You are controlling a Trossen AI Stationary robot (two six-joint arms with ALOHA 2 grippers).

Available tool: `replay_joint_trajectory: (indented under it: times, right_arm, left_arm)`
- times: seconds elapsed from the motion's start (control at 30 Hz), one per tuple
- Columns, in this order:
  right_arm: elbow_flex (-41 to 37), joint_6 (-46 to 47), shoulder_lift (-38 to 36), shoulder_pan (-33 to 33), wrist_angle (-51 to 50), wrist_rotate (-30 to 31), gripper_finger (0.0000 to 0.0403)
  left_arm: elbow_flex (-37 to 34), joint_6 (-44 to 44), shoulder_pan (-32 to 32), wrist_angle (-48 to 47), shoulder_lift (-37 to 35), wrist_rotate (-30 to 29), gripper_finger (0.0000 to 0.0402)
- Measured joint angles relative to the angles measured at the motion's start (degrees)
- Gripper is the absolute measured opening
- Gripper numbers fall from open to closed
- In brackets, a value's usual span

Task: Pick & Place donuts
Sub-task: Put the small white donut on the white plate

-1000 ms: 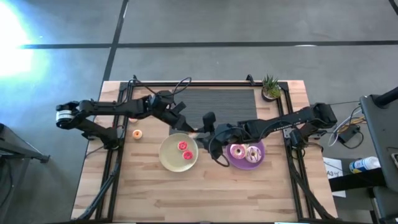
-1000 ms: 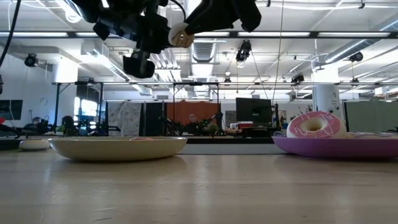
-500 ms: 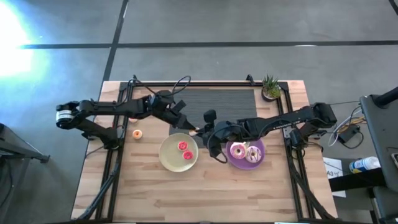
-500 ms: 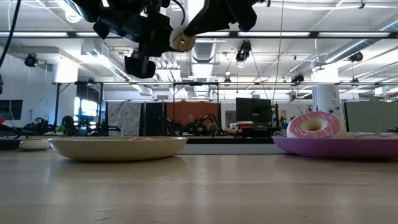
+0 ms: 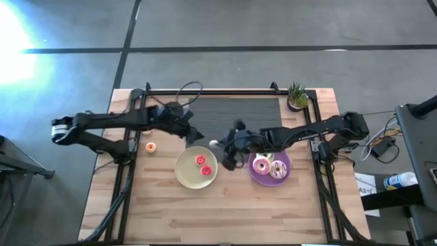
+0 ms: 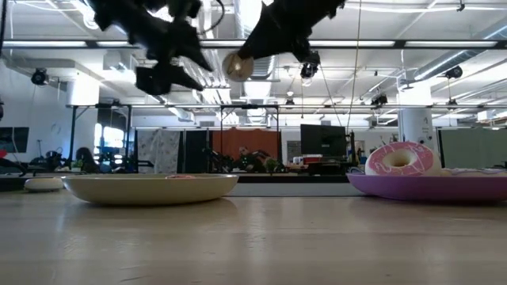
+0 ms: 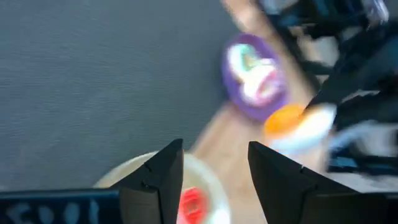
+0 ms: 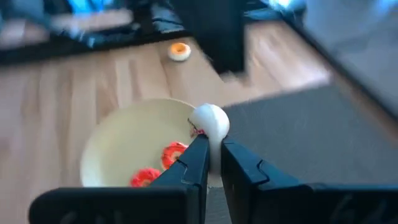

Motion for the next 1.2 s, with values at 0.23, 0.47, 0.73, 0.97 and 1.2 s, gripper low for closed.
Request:
replay_joint_trajectory:
  times: [0.23,0.47,0.73,0.97,1.2]
  right_arm:
    - [-0.78,25.73,4.05,-3.11,7.79,-7.61,0.0028]
    - [3.15,35.47,14.18,-3.18,12.84,-12.75,0.0028]
    - [18.64,37.69,28.28,-3.33,6.52,-21.06,0.0028]
    - [30.93,33.64,36.86,-4.21,-2.91,-21.07,0.0028]
    - [36.22,29.76,40.12,-5.66,-9.65,-21.36,0.0028]
  left_arm:
    - [-0.09,1.33,-10.72,-11.87,-13.29,-20.93,0.0154]
    - [-0.17,-1.18,-21.26,-15.90,-19.93,-30.56,0.0154]
    - [-1.09,-4.82,-26.01,-23.73,-22.87,-36.50,0.0153]
    - [-1.09,-6.06,-26.05,-24.87,-23.79,-38.22,0.0153]
    - [-1.09,-7.49,-26.21,-25.24,-26.95,-40.38,0.0153]
